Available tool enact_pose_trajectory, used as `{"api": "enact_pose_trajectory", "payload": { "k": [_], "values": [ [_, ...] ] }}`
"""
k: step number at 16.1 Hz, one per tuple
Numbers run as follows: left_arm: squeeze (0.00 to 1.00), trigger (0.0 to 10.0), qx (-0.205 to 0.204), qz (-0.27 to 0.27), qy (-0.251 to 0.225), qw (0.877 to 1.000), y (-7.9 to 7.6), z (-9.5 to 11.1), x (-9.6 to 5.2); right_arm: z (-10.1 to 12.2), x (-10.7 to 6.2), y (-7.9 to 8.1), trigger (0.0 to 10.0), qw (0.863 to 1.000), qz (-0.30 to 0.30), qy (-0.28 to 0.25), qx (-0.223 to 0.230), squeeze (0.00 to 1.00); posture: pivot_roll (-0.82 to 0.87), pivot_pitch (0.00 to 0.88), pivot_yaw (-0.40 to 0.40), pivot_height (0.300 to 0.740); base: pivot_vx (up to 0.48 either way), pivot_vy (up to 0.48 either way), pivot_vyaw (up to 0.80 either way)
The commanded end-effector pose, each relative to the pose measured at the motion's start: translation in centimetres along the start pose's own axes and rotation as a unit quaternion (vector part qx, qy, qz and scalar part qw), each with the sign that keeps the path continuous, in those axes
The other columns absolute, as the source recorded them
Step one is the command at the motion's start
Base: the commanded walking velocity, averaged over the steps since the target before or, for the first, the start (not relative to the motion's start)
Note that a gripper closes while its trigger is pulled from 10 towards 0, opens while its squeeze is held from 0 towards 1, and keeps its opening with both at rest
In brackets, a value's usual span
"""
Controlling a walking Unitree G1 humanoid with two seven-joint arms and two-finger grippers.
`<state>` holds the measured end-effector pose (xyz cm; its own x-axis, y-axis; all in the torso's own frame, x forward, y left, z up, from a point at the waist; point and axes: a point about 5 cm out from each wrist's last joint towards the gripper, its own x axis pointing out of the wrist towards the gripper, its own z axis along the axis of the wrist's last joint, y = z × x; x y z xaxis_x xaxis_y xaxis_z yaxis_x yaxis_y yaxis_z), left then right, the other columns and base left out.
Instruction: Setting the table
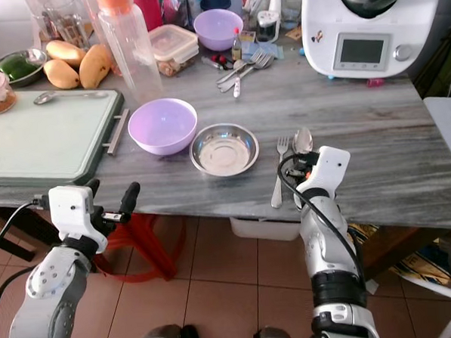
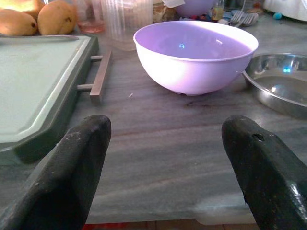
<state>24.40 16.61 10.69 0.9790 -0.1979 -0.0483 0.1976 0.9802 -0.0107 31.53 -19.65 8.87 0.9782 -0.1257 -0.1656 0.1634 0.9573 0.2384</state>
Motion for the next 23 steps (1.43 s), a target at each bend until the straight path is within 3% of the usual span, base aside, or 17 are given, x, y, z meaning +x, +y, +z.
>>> {"api": "enact_pose_trajectory", "payload": {
  "k": [1,6,10,15,17,20,23],
  "values": [
    [0.0,10.0,0.0,-0.002,0.006,1.0,0.1,-0.1,0.1,-3.0,-0.8,-1.1,10.0,0.997,-0.027,0.068,0.009,1.0,0.05,0.09,0.069,0.74,0.0,0.0,0.0],
    [0.0,10.0,0.0,-0.001,0.003,1.0,0.1,0.0,0.2,-2.5,-0.5,-1.3,10.0,0.998,-0.03,0.055,0.008,1.0,0.05,0.084,0.067,0.74,0.0,0.0,0.0],
    [0.0,10.0,-0.002,0.001,0.0,1.0,-0.1,0.0,0.4,0.8,-0.2,-0.3,10.0,0.999,0.002,-0.041,-0.006,1.0,0.04,0.075,0.064,0.74,0.0,0.0,0.0],
    [0.0,10.0,-0.006,0.006,-0.008,1.0,-0.3,0.1,0.7,2.7,0.1,0.7,10.0,0.994,0.031,-0.1,-0.013,1.0,0.03,0.056,0.055,0.74,0.0,0.0,0.0],
    [0.0,10.0,-0.008,0.007,-0.011,1.0,-0.4,0.0,0.9,3.5,-0.1,1.0,10.0,0.991,0.04,-0.123,-0.039,1.0,0.03,0.042,0.052,0.74,0.0,0.0,0.0],
    [0.0,10.0,-0.017,0.02,-0.018,1.0,-0.5,-0.2,1.3,4.9,-1.4,1.7,10.0,0.978,0.044,-0.174,-0.104,1.0,0.01,0.0,0.041,0.74,0.0,0.0,0.0],
    [0.0,10.0,-0.015,0.048,-0.004,0.999,-0.5,-0.7,1.9,3.8,-4.1,1.7,10.0,0.975,0.055,-0.171,-0.134,1.0,-0.01,0.0,0.025,0.74,0.0,0.0,0.0]
  ]
}}
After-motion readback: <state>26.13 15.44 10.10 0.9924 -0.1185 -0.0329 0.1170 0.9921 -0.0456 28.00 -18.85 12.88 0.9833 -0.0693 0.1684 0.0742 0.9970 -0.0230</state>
